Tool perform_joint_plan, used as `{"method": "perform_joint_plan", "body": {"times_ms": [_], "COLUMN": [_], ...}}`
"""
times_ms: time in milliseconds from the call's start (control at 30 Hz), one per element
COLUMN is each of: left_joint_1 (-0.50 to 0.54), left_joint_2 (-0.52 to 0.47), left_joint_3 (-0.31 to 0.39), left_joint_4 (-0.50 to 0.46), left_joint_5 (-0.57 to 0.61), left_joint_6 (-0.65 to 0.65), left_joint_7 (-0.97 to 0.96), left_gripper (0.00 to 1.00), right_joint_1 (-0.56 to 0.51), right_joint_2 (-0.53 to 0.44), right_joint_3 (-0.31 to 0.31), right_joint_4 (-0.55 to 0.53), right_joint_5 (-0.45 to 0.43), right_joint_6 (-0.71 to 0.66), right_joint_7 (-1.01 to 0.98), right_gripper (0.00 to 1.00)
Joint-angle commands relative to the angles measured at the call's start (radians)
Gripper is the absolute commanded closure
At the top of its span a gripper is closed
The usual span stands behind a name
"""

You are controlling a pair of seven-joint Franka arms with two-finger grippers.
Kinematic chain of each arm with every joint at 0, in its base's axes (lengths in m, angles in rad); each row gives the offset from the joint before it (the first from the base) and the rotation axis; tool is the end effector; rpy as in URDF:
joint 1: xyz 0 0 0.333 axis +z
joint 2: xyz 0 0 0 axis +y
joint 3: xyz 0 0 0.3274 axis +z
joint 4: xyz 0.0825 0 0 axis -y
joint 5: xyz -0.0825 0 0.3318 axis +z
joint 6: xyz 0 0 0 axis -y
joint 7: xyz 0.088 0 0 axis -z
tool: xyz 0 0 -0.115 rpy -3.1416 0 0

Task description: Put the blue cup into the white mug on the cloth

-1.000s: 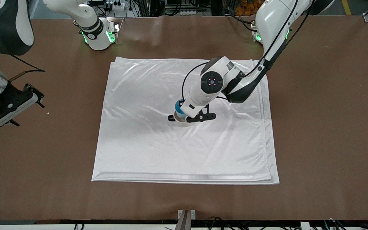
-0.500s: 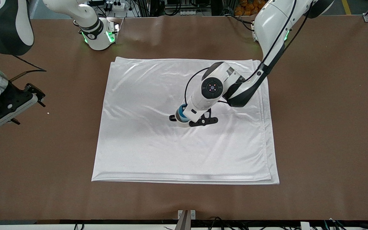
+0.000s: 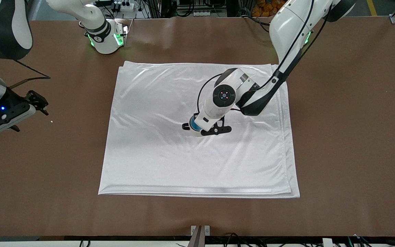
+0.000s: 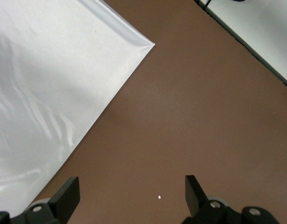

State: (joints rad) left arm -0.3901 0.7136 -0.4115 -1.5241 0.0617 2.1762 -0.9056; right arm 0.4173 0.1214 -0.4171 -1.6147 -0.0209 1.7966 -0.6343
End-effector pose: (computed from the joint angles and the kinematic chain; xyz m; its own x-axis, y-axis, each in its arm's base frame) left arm 0.5050 -0.4427 0.2953 0.9741 0.1450 -0.1736 0.1677 -0.9780 0.1239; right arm 0.5547 0.0114 0.5709 0.7998 0.6001 0.0154 0.5961 -0.7970 0.0978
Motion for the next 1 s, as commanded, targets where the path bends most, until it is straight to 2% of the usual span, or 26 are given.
{"method": "perform_joint_plan", "body": {"times_ms": [0, 100, 200, 333, 400, 667, 967], "left_joint_1": [-0.007, 0.008, 0.031, 0.094, 0.138, 0.313, 0.482], "left_joint_2": [-0.005, -0.028, -0.058, -0.114, -0.137, -0.193, -0.22], "left_joint_3": [0.008, 0.008, 0.017, 0.025, 0.023, 0.023, 0.025], "left_joint_4": [0.016, 0.016, 0.015, 0.016, 0.016, 0.015, 0.016], "left_joint_5": [0.032, 0.035, 0.038, 0.049, 0.05, 0.049, 0.05], "left_joint_6": [0.005, 0.001, -0.013, -0.084, -0.114, -0.187, -0.196], "left_joint_7": [-0.012, -0.01, -0.007, 0.036, 0.08, 0.296, 0.459], "left_gripper": [0.0, 0.0, 0.0, 0.0, 0.0, 0.0, 0.0], "right_joint_1": [-0.127, -0.185, -0.273, -0.373, -0.402, -0.485, -0.519], "right_joint_2": [-0.016, -0.017, -0.019, -0.037, -0.045, -0.088, -0.152], "right_joint_3": [0.144, 0.205, 0.294, 0.402, 0.435, 0.506, 0.505], "right_joint_4": [0.03, 0.035, 0.036, 0.036, 0.036, 0.033, 0.024], "right_joint_5": [-0.004, -0.004, -0.004, -0.007, -0.008, -0.01, -0.008], "right_joint_6": [-0.043, -0.051, -0.057, -0.068, -0.075, -0.101, -0.154], "right_joint_7": [0.122, 0.178, 0.235, 0.312, 0.356, 0.531, 0.608], "right_gripper": [0.0, 0.0, 0.0, 0.0, 0.0, 0.0, 0.0]}}
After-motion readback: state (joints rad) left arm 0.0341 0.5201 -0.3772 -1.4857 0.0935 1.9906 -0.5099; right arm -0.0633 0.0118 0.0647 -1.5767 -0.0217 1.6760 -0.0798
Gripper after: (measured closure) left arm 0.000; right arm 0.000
